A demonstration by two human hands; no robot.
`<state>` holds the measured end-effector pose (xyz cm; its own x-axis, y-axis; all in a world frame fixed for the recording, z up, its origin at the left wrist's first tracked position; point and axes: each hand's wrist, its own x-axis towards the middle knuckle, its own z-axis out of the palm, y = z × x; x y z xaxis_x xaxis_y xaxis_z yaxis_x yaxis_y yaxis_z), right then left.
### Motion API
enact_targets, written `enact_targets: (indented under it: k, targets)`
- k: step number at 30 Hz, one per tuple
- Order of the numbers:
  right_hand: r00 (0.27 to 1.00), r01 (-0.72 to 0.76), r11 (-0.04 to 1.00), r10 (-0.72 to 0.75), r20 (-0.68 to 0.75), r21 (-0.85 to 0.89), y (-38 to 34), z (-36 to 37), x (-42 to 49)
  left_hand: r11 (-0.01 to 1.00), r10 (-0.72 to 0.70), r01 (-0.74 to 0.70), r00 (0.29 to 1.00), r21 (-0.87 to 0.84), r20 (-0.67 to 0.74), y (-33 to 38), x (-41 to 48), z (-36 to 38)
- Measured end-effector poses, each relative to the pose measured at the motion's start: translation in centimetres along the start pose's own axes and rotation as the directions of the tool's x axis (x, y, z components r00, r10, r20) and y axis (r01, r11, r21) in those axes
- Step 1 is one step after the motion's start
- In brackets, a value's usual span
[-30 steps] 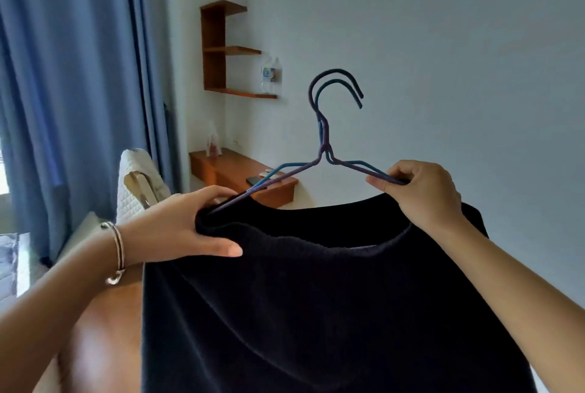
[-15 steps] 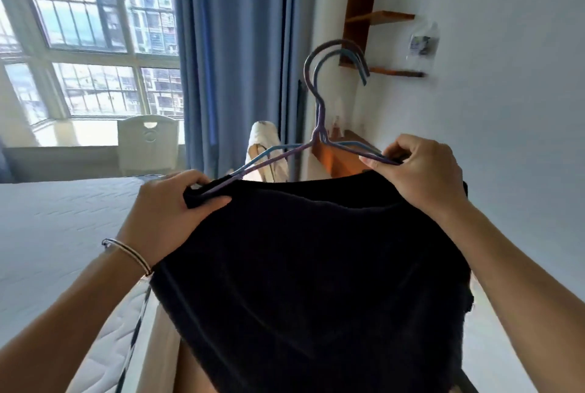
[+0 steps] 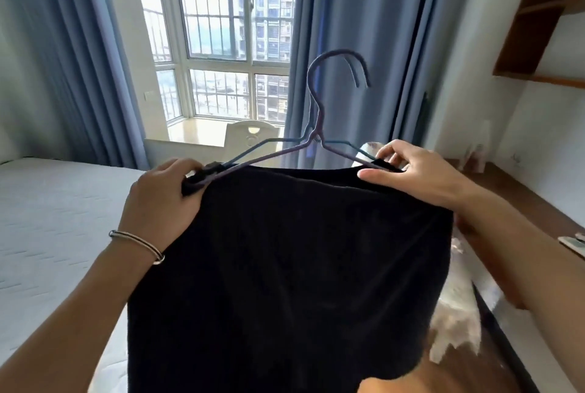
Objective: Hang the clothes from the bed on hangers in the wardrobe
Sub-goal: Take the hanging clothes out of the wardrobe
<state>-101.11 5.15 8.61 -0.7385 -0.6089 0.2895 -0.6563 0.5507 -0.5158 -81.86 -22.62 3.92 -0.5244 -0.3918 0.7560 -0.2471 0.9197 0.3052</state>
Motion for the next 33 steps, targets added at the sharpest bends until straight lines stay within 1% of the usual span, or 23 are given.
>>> enact_targets:
  k: [3, 6, 8, 9, 12, 15, 17, 20, 22, 25, 28, 33]
  targets:
    - [0.986, 0.053, 0.991, -0.072, 0.148, 0.125, 1.8, 2.8, 6.2, 0.996, -0.061, 0.061, 0.998, 0.059, -0.005, -3.1, 2.2, 2.5]
    - [0.943, 0.1, 0.979, -0.15, 0.296, 0.179, 3.9, 6.1, 12.4, 0.982, -0.138, 0.138, 0.99, 0.127, -0.005, -6.2, 3.7, 5.5]
    - [0.916, 0.131, 0.977, -0.184, 0.357, 0.167, 5.6, 8.3, 16.8, 0.964, -0.199, 0.198, 0.98, 0.176, -0.014, -8.0, 4.7, 7.7]
    - [0.915, 0.157, 0.977, -0.198, 0.351, 0.142, 6.4, 9.5, 19.1, 0.953, -0.231, 0.233, 0.972, 0.194, -0.029, -8.9, 5.3, 8.9]
    - [0.922, 0.271, 0.953, -0.298, 0.248, 0.137, 8.2, 13.6, 26.7, 0.904, -0.356, 0.365, 0.931, 0.221, -0.08, -10.7, 7.3, 12.3]
    - [0.899, 0.366, 0.921, -0.388, 0.206, 0.137, 8.0, 16.6, 34.2, 0.844, -0.484, 0.503, 0.864, 0.185, -0.14, -11.7, 10.3, 14.7]
    - [0.885, 0.427, 0.896, -0.442, 0.147, 0.123, 7.1, 17.5, 38.9, 0.81, -0.524, 0.554, 0.831, 0.194, -0.185, -12.5, 12.5, 15.4]
    - [0.842, 0.536, 0.836, -0.54, 0.008, 0.117, 4.7, 18.7, 45.1, 0.78, -0.508, 0.568, 0.819, 0.262, -0.266, -14.1, 15.9, 15.8]
    - [0.816, 0.576, 0.807, -0.577, -0.037, 0.129, 2.8, 19.8, 48.4, 0.764, -0.494, 0.564, 0.824, 0.315, -0.277, -15.4, 17.7, 16.0]
    - [0.808, 0.588, 0.797, -0.586, -0.058, 0.138, 0.2, 22.2, 52.8, 0.731, -0.476, 0.556, 0.831, 0.395, -0.288, -18.2, 19.9, 16.9]
    - [0.803, 0.596, 0.791, -0.591, -0.076, 0.14, -1.9, 25.5, 56.7, 0.716, -0.479, 0.582, 0.811, 0.386, -0.336, -21.8, 21.7, 18.0]
    - [0.791, 0.611, 0.786, -0.606, -0.077, 0.092, -6.0, 30.5, 61.7, 0.69, -0.507, 0.615, 0.787, 0.381, -0.353, -28.0, 24.4, 18.9]
